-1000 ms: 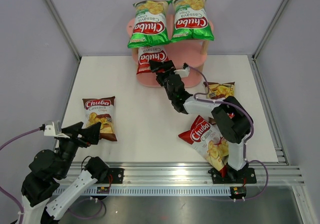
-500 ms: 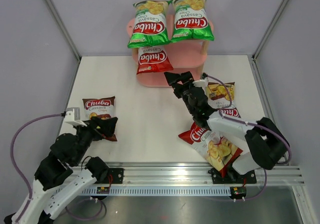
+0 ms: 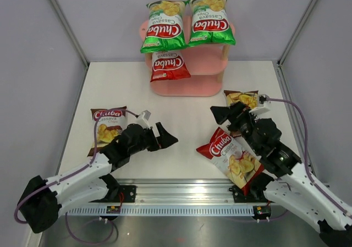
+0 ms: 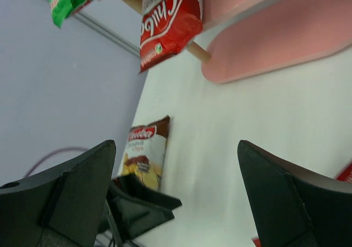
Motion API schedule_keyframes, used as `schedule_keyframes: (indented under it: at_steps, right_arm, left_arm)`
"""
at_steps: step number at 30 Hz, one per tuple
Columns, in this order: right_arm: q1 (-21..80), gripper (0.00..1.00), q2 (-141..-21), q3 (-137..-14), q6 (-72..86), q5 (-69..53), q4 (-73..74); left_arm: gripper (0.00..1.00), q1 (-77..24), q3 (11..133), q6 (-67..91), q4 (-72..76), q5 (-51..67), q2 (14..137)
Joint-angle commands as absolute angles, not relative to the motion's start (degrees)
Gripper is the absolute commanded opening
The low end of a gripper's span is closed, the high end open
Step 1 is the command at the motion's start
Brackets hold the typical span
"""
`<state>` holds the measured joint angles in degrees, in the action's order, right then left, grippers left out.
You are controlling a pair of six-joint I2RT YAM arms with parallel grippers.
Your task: Place and organize the chips bags onto the shelf
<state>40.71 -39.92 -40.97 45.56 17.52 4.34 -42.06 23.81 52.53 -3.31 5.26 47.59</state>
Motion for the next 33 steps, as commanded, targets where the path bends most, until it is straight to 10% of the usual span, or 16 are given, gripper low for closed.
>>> schedule_keyframes:
  at_steps: [1, 24, 33]
  right_arm:
    - [40.34, 1.0, -29.84, -41.13, 39.9, 13.46, 23.71]
    - [40.43, 0.99, -16.52, -47.02, 33.75, -5.1, 39.29]
    - [40.43, 0.99, -15.47, -46.5, 33.93, -4.48, 39.72]
  left_arm:
    - [0.99, -44.2, 26.79, 56.6, 13.44, 14.49, 55.09]
    - [0.97, -55.19, 48.24, 59.85, 44.39, 32.25, 109.76]
    - [0.5, -57.57, 48.52, 61.26, 47.9, 29.1, 113.38]
